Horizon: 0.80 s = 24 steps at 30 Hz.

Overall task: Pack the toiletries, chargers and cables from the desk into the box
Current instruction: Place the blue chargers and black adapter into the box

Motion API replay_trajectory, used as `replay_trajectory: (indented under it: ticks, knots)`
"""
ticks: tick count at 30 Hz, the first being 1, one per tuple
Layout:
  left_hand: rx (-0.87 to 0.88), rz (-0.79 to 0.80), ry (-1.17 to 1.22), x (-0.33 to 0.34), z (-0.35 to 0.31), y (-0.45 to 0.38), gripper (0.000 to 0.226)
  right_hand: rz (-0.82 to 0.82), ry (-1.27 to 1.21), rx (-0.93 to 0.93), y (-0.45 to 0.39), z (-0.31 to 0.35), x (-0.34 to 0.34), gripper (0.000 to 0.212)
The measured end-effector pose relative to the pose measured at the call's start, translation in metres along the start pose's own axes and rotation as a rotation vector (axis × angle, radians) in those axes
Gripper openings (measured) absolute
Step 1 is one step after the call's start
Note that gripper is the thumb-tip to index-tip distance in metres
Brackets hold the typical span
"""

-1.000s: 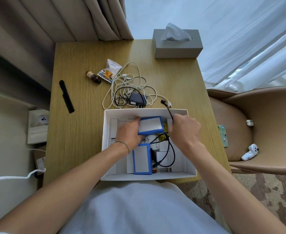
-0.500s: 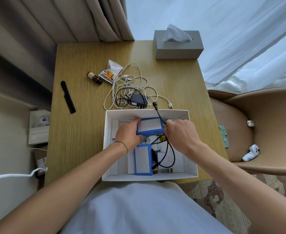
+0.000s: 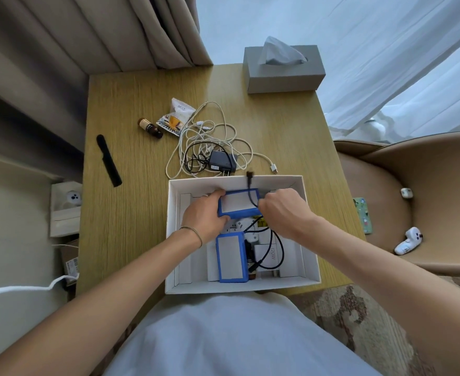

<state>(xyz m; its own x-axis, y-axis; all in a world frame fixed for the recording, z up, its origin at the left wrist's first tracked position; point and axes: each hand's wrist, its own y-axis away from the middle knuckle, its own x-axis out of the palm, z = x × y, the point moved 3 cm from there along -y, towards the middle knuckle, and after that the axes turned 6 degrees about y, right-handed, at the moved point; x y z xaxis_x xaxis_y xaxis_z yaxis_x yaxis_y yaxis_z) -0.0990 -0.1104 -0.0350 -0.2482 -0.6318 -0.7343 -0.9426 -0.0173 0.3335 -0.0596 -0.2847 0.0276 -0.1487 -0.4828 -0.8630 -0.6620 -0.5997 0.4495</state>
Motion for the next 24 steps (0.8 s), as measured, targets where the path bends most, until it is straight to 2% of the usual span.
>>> replay_trajectory:
  ticks: [3, 8, 11, 16, 21, 24]
  knots:
    - [-0.014, -0.052, 0.045, -0.001, 0.000, 0.006, 0.048, 0.014, 0.042, -0.074, 0.002, 0.001, 0.004, 0.023]
    - [0.005, -0.099, 0.081, -0.002, -0.001, 0.014, 0.049, 0.112, 0.046, 0.127, 0.002, -0.002, 0.016, 0.020]
    - [0.164, -0.120, -0.001, -0.003, -0.014, 0.016, 0.048, 0.166, 0.083, 0.189, -0.009, 0.000, 0.023, 0.020]
    - [0.458, -0.098, -0.239, 0.011, -0.039, 0.011, 0.056, 0.159, 0.120, 0.167, -0.028, 0.000, 0.031, 0.017]
    - [0.415, 0.061, -0.409, 0.038, -0.043, 0.008, 0.073, 0.124, 0.049, 0.197, -0.024, -0.009, 0.021, 0.013]
    - [0.390, 0.068, -0.424, 0.049, -0.042, 0.012, 0.080, 0.141, 0.115, 0.186, -0.008, -0.006, 0.020, 0.005]
